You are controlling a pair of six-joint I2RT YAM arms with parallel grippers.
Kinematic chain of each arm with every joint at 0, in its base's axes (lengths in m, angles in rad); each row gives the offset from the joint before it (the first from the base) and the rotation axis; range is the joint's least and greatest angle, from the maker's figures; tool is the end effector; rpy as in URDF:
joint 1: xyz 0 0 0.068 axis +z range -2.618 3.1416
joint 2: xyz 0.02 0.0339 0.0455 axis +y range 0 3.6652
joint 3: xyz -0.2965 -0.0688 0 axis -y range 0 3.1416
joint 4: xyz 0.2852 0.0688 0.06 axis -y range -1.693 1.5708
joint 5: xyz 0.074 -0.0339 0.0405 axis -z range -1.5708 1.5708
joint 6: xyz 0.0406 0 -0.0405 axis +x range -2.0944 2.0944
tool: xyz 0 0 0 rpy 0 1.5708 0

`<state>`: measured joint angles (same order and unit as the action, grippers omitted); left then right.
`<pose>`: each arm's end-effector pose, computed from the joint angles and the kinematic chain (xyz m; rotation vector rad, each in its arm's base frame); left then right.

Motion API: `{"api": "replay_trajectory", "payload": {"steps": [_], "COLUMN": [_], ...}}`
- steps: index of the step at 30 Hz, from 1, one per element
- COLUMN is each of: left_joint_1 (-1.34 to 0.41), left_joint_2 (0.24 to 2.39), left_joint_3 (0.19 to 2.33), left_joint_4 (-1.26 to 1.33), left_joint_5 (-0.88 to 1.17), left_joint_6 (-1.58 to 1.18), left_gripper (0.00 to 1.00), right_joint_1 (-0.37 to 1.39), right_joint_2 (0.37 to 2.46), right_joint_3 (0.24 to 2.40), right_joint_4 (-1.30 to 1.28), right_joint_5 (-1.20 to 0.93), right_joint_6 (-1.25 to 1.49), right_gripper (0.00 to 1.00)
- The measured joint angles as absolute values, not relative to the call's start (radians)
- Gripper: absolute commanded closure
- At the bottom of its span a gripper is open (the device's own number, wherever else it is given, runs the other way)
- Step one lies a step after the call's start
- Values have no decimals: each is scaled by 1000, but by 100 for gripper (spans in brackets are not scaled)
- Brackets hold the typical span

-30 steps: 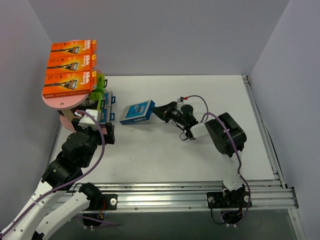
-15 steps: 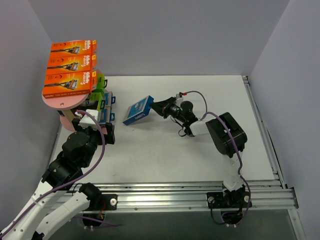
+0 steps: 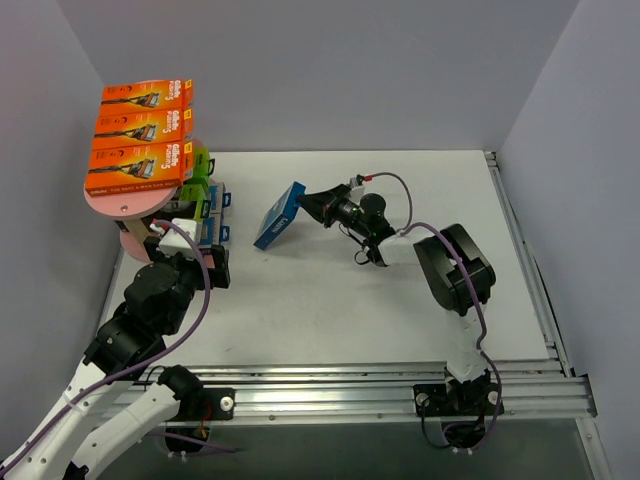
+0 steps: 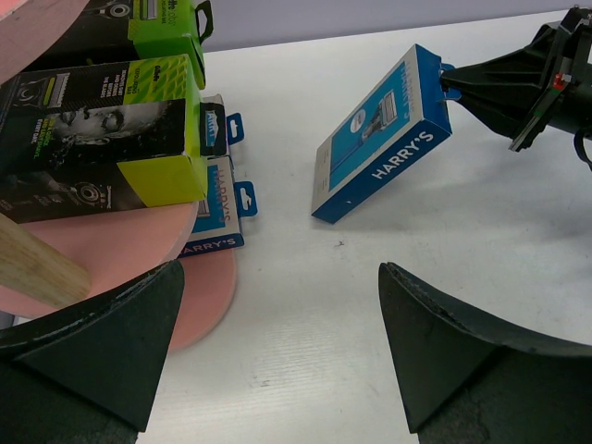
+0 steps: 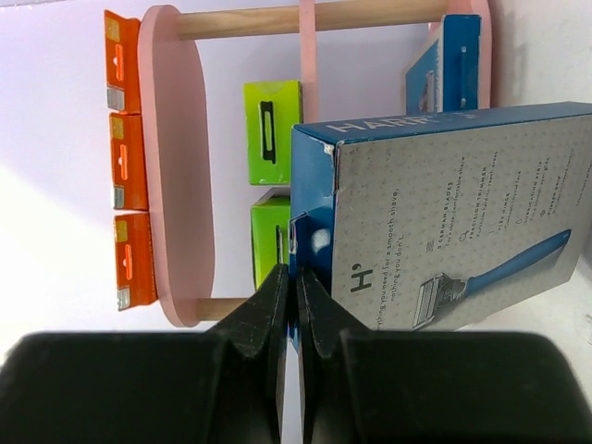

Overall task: Place and organize the shaving razors onto the shelf
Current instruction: Grab a shaving razor with the right arm, then place the shaving razor onto shelf

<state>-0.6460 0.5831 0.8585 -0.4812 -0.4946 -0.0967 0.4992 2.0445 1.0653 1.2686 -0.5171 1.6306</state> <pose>0.1218 -0.0677 0.3896 0.1265 1.7482 -0.1025 0.4020 0.2421 0.2053 0.3738 1.6343 2.0561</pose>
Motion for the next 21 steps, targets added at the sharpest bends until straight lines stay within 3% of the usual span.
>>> {"api": "replay_trajectory", "payload": {"steps": [21], "left_joint_1": [-646], "left_joint_2": [583], "left_joint_3": [859], "left_joint_4": [-481], "left_joint_5": [-495], "left_joint_6": [-97], "left_gripper": [5], "right_joint_1": [559], "right_joint_2": [2034], "right_joint_3": [1210], "right_joint_4": [1254], "right_joint_5": [-530], "right_joint_6": [1631], "right_gripper": [100]}}
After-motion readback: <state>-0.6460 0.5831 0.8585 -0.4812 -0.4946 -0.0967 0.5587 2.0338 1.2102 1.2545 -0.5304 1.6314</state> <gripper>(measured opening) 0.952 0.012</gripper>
